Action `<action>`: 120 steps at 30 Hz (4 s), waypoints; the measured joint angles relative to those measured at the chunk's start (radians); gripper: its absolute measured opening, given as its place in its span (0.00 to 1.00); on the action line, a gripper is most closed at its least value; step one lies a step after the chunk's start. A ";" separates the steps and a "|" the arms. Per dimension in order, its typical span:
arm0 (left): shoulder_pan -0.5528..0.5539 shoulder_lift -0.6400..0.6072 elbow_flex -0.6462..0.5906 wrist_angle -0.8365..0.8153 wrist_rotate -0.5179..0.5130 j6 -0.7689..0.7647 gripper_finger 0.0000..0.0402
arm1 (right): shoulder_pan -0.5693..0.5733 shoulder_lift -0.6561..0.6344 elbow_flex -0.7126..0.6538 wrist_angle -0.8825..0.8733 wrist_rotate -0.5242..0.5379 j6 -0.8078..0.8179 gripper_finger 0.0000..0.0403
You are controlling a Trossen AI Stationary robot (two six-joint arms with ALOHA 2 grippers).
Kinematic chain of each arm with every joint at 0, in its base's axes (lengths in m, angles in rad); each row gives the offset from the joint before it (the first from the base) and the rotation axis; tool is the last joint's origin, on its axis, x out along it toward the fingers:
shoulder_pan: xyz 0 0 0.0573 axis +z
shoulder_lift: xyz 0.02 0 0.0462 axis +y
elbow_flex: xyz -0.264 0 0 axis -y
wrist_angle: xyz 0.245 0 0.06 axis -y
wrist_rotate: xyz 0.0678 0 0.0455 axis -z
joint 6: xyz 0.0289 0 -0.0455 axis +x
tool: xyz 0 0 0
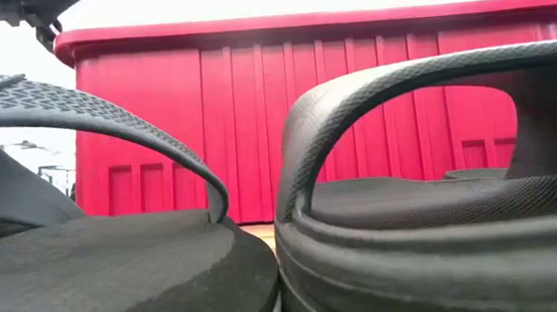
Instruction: Pick and place slides into bin
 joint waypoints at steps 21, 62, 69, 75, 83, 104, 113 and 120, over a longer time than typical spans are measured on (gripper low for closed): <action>0.000 0.000 0.000 0.000 0.000 0.000 0.06 | 0.000 0.000 0.000 0.000 0.000 0.000 0.00; 0.000 0.000 0.000 0.000 0.000 0.000 0.06 | 0.000 0.000 0.000 0.003 0.000 0.015 0.00; 0.000 0.000 0.000 0.000 0.000 0.000 0.06 | 0.000 0.000 0.000 0.031 -0.035 0.157 0.00; 0.000 0.000 0.000 0.000 0.000 0.000 0.06 | 0.000 0.037 0.007 0.169 0.032 0.087 0.00; 0.000 0.000 0.000 0.001 0.000 0.000 0.06 | 0.002 0.347 0.408 -0.080 0.133 -0.063 0.12; 0.000 0.000 0.000 0.000 0.000 0.000 0.06 | 0.060 0.970 1.136 -1.350 -0.861 0.424 0.41; 0.000 0.000 0.000 0.000 0.000 0.000 0.06 | 0.238 0.966 0.861 -1.149 -0.973 0.499 0.41; 0.000 0.000 0.000 0.000 0.000 0.000 0.06 | 0.276 0.913 0.606 -0.935 -1.005 0.620 0.41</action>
